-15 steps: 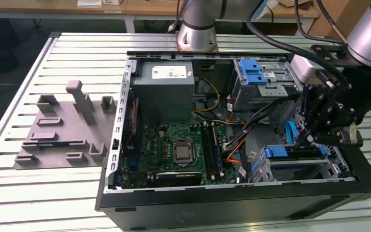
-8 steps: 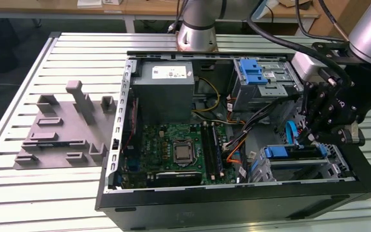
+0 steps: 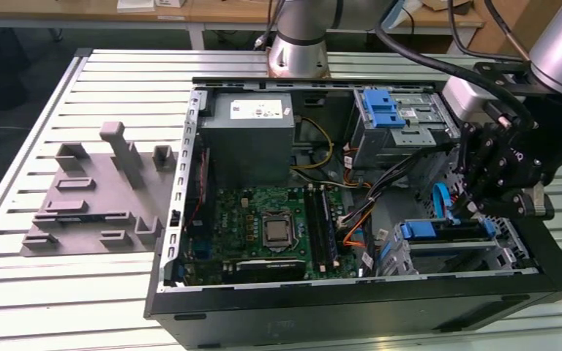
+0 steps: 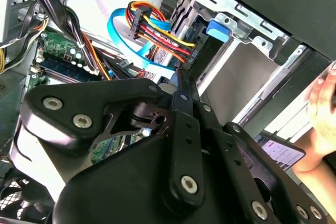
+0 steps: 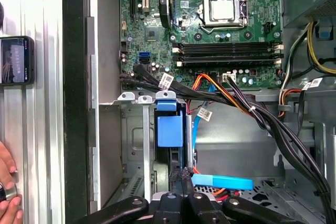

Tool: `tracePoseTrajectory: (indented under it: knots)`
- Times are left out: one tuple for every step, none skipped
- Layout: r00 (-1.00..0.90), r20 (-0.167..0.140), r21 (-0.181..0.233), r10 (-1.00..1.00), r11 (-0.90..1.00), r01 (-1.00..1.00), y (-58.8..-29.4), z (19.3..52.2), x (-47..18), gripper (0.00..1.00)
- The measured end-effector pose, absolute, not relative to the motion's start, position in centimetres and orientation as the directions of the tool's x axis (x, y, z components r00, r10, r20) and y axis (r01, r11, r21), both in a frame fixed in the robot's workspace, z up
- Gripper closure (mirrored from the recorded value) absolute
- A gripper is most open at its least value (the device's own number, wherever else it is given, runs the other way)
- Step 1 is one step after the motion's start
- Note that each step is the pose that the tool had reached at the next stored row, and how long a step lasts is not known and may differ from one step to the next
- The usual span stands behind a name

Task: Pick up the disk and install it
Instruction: 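Insert the second disk wire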

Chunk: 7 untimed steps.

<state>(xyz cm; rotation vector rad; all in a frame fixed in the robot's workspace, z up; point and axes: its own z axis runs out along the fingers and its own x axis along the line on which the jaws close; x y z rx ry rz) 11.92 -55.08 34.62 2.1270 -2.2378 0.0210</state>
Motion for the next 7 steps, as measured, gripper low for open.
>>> tracePoseTrajectory:
  knots:
    - [-0.050, 0.048, 0.027, -0.998, 0.051, -0.998, -55.07, 34.67, 11.92, 0.89]
    - [-0.050, 0.048, 0.027, -0.998, 0.051, -0.998, -55.07, 34.69, 11.92, 0.89]
    - [-0.050, 0.048, 0.027, -0.998, 0.051, -0.998, -55.07, 34.69, 11.92, 0.89]
    - [-0.050, 0.048, 0.027, -0.998, 0.051, -0.998, -55.07, 34.71, 11.92, 0.89]
    - [-0.050, 0.048, 0.027, -0.998, 0.051, -0.998, -55.07, 34.72, 11.92, 0.89]
    - [-0.050, 0.048, 0.027, -0.998, 0.051, -0.998, -55.07, 34.72, 11.92, 0.89]
    - [-0.050, 0.048, 0.027, -0.998, 0.051, -0.998, -55.07, 34.72, 11.92, 0.89]
